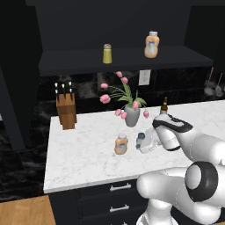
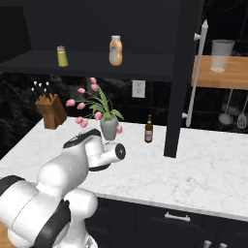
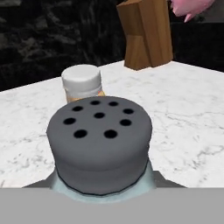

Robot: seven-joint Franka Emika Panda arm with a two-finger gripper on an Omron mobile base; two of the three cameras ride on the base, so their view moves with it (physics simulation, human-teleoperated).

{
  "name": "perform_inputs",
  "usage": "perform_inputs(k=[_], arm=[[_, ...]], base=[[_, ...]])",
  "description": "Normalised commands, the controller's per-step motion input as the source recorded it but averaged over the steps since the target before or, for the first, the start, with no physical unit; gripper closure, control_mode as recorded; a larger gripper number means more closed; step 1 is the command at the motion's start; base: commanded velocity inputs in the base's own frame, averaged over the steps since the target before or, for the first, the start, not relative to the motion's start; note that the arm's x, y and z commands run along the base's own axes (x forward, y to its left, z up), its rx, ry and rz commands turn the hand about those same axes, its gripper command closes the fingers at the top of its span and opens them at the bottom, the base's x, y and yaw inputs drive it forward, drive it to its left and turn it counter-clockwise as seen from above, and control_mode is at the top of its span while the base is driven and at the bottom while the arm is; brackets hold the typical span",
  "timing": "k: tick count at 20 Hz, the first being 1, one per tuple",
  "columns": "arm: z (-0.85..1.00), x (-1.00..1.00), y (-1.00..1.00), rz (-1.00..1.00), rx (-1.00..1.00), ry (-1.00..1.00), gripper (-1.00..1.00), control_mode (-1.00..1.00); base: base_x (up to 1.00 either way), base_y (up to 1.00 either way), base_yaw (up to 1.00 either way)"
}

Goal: Put the shaker and condiment bottle from the counter next to their counterparts in the cabinet.

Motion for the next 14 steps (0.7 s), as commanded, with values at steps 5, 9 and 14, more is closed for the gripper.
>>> perform_inputs(k=[5,9,14], arm=[[0.09,-0.26,-0.01,-0.17,0.0,-0.12,1.0,-1.0],[0.02,-0.02,0.0,-0.17,0.0,-0.06,1.0,-1.0],[0.0,-0.02,-0.02,-0.28,0.0,-0.07,1.0,-1.0]], base=[[0.0,0.0,0.0],[0.0,0.0,0.0],[0.0,0.0,0.0]])
